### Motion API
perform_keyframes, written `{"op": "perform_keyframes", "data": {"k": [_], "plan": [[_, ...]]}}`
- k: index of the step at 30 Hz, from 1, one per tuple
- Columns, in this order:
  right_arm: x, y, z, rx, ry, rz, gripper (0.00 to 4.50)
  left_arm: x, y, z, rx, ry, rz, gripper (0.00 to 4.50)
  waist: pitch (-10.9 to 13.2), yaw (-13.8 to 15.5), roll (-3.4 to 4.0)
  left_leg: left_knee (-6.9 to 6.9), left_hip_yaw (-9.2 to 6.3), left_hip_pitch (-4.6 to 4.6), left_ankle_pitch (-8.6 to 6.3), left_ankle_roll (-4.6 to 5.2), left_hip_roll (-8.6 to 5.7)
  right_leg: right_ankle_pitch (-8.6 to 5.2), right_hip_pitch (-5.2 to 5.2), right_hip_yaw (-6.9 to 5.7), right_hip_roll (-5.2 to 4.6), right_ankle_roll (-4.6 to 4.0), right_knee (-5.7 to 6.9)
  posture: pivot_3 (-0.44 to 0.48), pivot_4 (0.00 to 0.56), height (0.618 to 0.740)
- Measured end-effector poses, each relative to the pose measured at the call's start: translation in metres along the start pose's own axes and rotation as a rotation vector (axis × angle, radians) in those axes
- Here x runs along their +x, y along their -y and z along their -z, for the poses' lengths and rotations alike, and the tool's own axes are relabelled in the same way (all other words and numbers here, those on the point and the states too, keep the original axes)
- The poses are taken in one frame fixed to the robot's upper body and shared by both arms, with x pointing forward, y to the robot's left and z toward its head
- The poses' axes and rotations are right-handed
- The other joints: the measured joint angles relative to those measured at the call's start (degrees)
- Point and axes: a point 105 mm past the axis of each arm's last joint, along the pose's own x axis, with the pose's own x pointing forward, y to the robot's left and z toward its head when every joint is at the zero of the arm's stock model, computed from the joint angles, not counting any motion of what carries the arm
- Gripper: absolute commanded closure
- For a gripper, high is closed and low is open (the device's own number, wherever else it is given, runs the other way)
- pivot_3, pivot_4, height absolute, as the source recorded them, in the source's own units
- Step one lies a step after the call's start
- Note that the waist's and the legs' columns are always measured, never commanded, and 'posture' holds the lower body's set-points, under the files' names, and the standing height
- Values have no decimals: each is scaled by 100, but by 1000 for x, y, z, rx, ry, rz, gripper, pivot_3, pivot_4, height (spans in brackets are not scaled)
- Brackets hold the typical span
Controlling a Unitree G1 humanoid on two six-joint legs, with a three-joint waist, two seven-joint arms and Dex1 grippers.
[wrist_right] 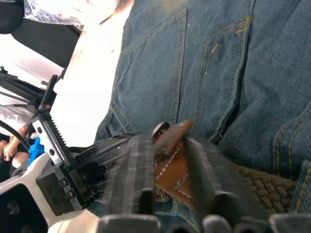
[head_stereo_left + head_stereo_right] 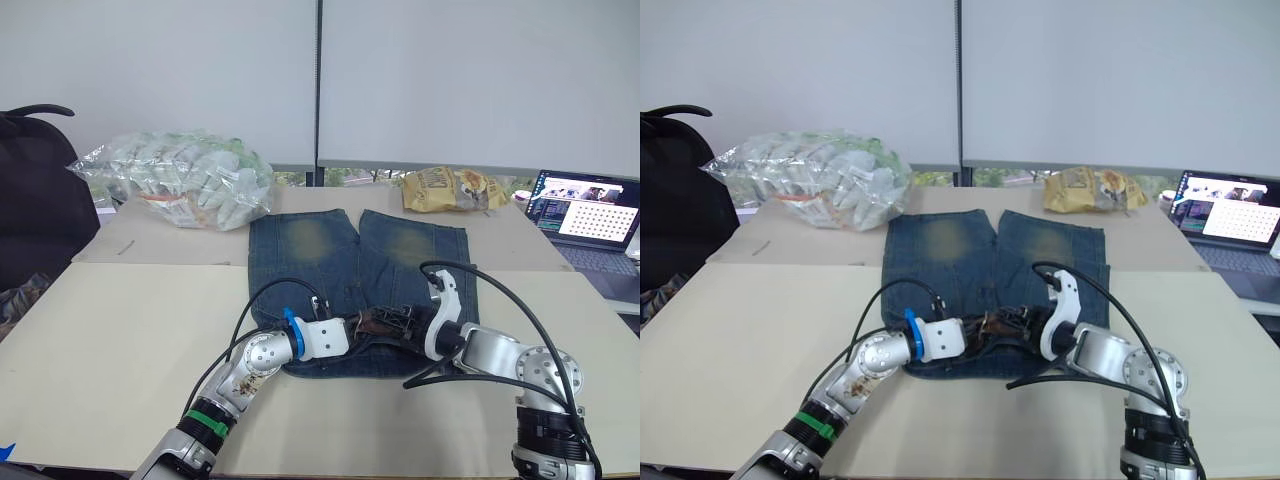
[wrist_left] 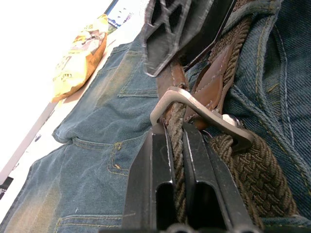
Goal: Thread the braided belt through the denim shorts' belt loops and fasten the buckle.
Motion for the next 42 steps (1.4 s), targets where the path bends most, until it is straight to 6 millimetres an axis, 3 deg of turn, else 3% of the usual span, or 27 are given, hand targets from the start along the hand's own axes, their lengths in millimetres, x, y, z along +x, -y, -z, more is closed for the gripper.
{"op": "perform_keyframes", "data": {"k": [7, 11, 12, 16, 26, 33, 37, 42], "plan": [[-2, 4, 2, 4, -5, 21, 4500, -6, -7, 1, 11, 12, -23, 1376, 0, -1, 0, 0, 0, -3, 0, 0, 0, -2, -1, 0, 0, 3, -1, 0, 150, 740], [-12, 11, -1, -19, -8, 50, 4500, -22, -2, 2, -17, 56, 12, 47, 0, -3, 0, -1, 1, -4, 0, 0, 1, -2, -3, 0, -1, 3, -2, 0, 150, 740], [-16, 14, -3, -37, -9, 61, 4500, -29, 2, 3, -17, 66, 46, 16, 0, -3, 1, -2, 2, -4, 0, 0, 1, -2, -3, 1, -2, 2, -3, 0, 150, 740], [-33, 24, -11, -111, -19, 104, 4500, -48, 20, 15, -66, 57, 147, 16, 0, -2, 1, -2, 3, -6, 0, 0, 2, -4, -5, 1, -1, 3, -5, 0, 150, 740], [-62, 41, -23, -241, -31, 146, 4500, -61, 18, 24, -223, 95, 121, 16, 0, -16, 2, -3, 6, -4, 0, 1, 3, -6, -5, 3, 0, 6, -7, 0, 150, 740], [-85, 43, -44, -298, 2, 146, 4500, -71, 14, 31, -365, 104, 101, 16, 0, -11, 2, -3, 6, -3, -1, 1, 4, -7, -5, 2, 0, 7, -8, 0, 150, 740], [-86, 41, -42, -296, -3, 117, 4500, -76, 11, 36, -482, 97, 90, 1107, -1, -23, 4, -4, 7, -1, -1, 1, 6, -7, -5, 3, 2, 8, -8, 0, 150, 740], [-87, 44, -38, -286, -14, 115, 4500, -85, 7, 42, -638, 92, 91, 2855, -2, -5, 5, -4, 7, -1, -1, 1, 4, -8, -4, 2, 1, 9, -10, 0, 150, 740]]}}
